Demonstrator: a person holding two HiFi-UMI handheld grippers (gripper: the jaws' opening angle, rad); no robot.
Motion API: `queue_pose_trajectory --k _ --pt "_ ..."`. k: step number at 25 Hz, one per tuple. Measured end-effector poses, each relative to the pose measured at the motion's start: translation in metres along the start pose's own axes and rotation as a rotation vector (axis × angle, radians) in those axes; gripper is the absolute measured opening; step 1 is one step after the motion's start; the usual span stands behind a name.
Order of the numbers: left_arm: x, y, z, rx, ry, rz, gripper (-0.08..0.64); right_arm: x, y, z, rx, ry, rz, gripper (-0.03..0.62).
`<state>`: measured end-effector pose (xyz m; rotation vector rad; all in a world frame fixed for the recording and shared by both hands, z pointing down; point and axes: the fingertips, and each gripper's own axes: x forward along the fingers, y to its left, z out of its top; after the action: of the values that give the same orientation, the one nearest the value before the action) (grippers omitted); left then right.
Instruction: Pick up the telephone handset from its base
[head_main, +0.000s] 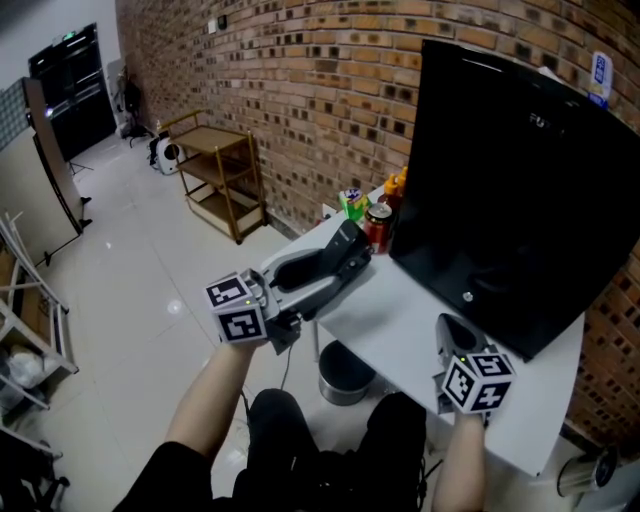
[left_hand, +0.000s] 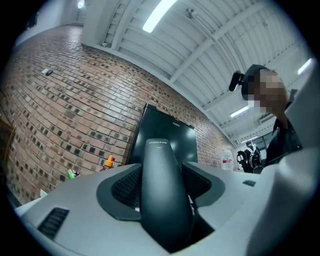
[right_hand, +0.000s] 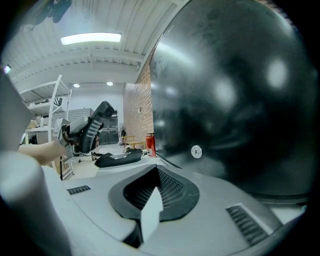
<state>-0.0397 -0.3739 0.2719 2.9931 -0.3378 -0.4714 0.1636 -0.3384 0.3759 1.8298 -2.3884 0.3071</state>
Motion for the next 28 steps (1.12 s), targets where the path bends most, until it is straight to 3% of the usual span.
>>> queue_pose_trajectory --k 28 --pt "-0.002 0.001 -0.001 -0.013 0.002 0.008 0.258 0.002 0.000 -0.001 0.003 0.005 0.025 0.006"
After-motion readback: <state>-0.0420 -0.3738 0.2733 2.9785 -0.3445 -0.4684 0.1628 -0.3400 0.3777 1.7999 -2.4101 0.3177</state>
